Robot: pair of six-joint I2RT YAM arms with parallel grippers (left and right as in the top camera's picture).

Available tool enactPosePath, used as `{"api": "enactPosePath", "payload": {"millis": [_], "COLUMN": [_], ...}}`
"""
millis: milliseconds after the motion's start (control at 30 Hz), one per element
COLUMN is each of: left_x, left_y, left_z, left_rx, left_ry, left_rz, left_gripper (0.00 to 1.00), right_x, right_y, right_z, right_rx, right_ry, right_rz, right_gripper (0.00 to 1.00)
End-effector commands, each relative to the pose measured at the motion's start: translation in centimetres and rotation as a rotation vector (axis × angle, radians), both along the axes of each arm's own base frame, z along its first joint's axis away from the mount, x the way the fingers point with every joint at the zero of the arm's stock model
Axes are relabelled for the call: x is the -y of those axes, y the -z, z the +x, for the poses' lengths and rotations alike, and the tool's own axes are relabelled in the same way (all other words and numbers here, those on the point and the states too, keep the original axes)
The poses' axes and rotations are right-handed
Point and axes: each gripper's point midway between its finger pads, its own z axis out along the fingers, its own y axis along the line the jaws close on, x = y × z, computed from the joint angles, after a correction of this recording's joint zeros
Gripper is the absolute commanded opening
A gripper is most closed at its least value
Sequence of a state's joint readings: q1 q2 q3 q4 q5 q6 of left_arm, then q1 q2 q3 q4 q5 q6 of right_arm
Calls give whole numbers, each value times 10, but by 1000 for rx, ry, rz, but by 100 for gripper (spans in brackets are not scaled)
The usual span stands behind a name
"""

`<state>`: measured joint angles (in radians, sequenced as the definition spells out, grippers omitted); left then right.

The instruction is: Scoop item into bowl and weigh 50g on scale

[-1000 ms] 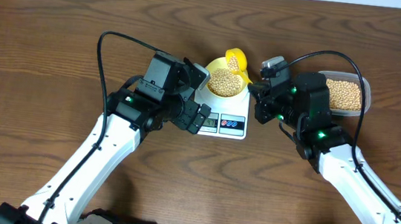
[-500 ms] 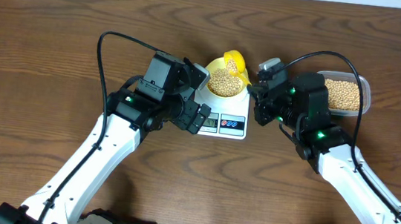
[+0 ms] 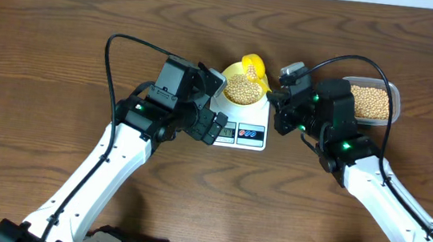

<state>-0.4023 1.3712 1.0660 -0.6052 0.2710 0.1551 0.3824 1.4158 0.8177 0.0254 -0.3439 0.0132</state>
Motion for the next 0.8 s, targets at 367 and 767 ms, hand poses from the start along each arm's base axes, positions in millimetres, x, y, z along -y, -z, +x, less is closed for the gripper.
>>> {"api": "enactPosePath", "payload": {"millis": [367,767], "left_x": [-1,-1], "left_y": [4,4], "left_z": [-1,-1], "left_rx": [-6,-6], "left_ry": [4,4], "left_rz": [13,13], "left_gripper": [94,94], "right_x": [-5,-5], "right_y": [-6,-4], "right_z": [1,-1], "right_rx": [-26,22], "right_ry": [22,-25], "right_rz": [60,-2], "right_gripper": [1,1]}}
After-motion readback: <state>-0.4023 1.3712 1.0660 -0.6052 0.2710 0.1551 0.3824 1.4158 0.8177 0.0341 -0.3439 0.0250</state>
